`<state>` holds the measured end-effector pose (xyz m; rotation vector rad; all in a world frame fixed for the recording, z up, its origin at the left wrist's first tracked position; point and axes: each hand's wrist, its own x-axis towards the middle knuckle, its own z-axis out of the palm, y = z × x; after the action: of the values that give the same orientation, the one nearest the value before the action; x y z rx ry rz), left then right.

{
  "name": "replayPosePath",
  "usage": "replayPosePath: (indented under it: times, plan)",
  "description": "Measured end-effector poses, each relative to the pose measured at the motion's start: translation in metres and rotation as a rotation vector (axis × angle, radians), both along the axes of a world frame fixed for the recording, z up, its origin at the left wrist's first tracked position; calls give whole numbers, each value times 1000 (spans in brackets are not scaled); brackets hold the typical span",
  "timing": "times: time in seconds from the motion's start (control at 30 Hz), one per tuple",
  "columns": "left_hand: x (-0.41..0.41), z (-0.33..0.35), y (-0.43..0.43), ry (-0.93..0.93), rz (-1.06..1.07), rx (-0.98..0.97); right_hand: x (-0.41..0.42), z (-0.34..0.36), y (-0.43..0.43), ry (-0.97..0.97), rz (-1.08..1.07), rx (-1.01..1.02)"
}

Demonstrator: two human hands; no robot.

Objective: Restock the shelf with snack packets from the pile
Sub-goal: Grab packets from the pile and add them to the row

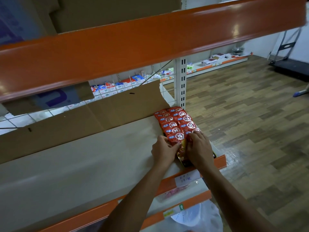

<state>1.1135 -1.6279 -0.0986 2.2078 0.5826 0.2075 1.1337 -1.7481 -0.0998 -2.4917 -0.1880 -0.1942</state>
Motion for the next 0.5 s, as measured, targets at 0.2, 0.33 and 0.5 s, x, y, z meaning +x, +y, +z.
replayPosePath:
  times: [0.2,0.33,0.5]
  plan:
    - [-4,2,6,-14,-4,-3,-3,6,6,-71,-5,15]
    - [-11,7,24,-67,8,31,-12,14,28,-69,69,18]
    - [-34,14,68,-105,41,131,-37,12,82,-76,227,-27]
